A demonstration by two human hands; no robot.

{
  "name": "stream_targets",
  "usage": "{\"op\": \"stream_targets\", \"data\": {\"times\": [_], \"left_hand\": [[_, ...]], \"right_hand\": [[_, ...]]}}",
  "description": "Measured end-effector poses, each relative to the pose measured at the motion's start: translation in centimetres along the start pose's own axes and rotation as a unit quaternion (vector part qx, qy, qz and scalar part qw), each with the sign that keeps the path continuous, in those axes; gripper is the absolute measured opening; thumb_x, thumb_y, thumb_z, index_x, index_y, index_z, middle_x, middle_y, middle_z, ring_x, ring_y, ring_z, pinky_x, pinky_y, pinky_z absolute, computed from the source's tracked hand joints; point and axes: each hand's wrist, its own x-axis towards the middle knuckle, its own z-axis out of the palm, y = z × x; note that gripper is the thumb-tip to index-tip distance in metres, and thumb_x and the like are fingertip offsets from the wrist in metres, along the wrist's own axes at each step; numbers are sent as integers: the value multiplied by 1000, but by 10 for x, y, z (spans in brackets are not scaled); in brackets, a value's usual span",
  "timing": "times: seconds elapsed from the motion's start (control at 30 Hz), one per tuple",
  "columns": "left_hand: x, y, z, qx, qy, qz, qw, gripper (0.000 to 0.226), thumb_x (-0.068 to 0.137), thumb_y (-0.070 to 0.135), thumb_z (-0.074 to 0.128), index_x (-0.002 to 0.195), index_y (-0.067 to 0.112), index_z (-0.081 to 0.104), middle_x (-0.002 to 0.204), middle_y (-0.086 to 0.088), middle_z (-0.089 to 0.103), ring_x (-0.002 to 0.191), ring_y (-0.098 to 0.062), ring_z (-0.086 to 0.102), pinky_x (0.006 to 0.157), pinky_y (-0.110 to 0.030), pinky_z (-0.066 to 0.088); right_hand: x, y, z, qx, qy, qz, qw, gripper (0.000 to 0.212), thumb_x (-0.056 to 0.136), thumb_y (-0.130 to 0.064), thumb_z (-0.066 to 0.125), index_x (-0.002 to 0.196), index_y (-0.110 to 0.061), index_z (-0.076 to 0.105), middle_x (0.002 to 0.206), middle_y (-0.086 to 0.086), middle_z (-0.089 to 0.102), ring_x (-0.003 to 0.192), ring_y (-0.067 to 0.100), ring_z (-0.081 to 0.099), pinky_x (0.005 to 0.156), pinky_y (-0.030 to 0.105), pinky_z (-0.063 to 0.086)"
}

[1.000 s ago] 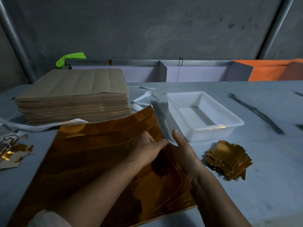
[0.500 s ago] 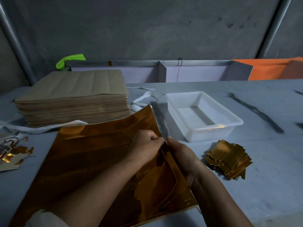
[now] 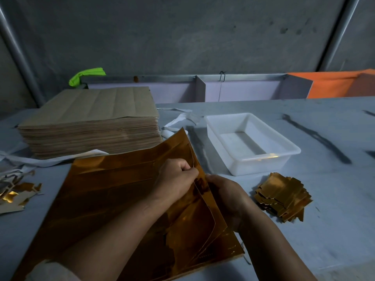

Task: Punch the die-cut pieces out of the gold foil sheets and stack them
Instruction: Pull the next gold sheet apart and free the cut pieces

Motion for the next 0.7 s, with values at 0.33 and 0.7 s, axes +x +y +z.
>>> {"op": "stream_targets", "data": {"times": [0.33,0.7], "left_hand": [[0,-4,1,-8,-3,15,1000,20,85,17,65,68,7,63,53,5,50,49,-3,45,45,-8,38],[1,-5,7,-6,-11,15,1000,27,85,19,65,60,16,56,49,10,45,43,0,41,49,-16,42]], "right_hand": [[5,-3,-4,-34,39,4,999,44,97,-30,51,122,5,63,102,25,70,90,37,65,100,52,48],[12,-1,-16,-66,-10,-62,996,31,100,-12,43,107,-16,73,104,22,71,94,34,69,93,51,54]]}}
